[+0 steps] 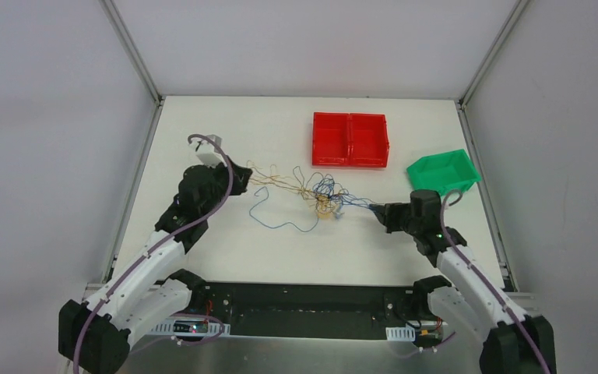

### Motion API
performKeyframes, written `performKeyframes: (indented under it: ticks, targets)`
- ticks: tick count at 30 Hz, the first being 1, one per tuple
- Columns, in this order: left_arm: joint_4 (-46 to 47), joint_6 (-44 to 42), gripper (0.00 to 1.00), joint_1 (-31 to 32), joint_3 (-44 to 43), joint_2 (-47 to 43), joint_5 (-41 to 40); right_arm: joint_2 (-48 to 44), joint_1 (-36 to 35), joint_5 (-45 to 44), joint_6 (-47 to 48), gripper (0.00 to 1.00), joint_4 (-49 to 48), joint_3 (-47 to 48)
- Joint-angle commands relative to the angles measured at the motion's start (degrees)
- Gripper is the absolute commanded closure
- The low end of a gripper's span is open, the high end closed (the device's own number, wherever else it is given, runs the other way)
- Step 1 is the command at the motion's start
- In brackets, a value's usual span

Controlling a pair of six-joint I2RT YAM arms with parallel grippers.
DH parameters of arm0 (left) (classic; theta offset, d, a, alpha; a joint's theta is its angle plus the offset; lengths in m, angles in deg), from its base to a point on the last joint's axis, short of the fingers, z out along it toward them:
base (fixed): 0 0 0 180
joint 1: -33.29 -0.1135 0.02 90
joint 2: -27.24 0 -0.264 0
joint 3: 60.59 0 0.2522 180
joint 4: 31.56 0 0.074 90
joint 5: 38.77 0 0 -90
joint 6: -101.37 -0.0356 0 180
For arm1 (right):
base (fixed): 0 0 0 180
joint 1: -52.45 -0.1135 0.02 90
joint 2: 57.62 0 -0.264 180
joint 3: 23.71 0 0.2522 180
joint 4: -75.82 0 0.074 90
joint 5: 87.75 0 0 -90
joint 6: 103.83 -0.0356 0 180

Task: Untangle the cables
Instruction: Untie the cable.

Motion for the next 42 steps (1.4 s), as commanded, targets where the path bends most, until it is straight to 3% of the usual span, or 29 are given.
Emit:
performKeyframes:
  ticks: [1, 7, 11, 18, 23, 24, 26, 27, 28, 30, 34, 37, 42]
  targets:
    - [-9.98, 6.82, 1.0, -6.12, 4.25, -4.62, -12.95, -11.14, 6.23, -15.92, 11.09, 1.0, 24.06, 5.16]
    - [-17.15, 12.56, 1.0, -6.96, 5.8, -6.17, -21.86, -14.0, 9.77, -27.01, 17.81, 1.0, 36.34, 13.99]
    - [-23.16, 15.89, 1.0, -7.61, 3.87, -5.83, -29.18, -15.45, 9.89, -32.3, 19.65, 1.0, 39.36, 17.09]
    - [-21.23, 13.72, 1.0, -7.82, 2.72, -4.39, -24.86, -15.73, 9.91, -28.74, 26.3, 1.0, 35.96, 17.91]
    - [-24.38, 14.71, 0.98, -7.89, 0.36, -2.97, -31.47, -16.01, 9.91, -34.2, 27.56, 1.0, 39.63, 19.44]
    - [-24.33, 13.81, 0.87, -7.83, -0.38, -2.49, -30.66, -16.31, 9.91, -33.83, 28.02, 0.98, 39.63, 19.54]
    - [-23.47, 12.64, 0.6, -7.83, -2.33, -0.42, -26.03, -16.57, 9.86, -30.06, 31.35, 0.65, 37.47, 19.21]
    - [-21.92, 10.79, 0.52, -7.88, -3.27, 1.06, -21.54, -16.52, 9.86, -26.53, 33.74, 0.5, 35.23, 18.73]
    - [-20.52, 9.09, 0.46, -7.83, -4.2, 2.9, -16.57, -16.38, 9.88, -22.98, 35.56, 0.42, 33.22, 18.05]
    - [-17.78, 6.52, 0.4, -7.82, -6.17, 6.93, -7.01, -16.03, 9.83, -16.2, 38.49, 0.36, 28.45, 16.47]
    - [-16.51, 5.31, 0.37, -7.82, -9.55, 14.59, 6.69, -13.96, 9.81, -4.94, 43.12, 0.3, 22.35, 15.47]
    - [-15.33, 5.25, 0.34, -7.73, -9.63, 16.61, 11.15, -12.32, 9.5, 0.91, 47.35, 0.29, 20.59, 16.04]
    - [-14.8, 5.28, 0.33, -7.64, -8.96, 16.2, 11.92, -8.78, 5.63, 6.57, 54.08, 0.28, 17.87, 17.67]
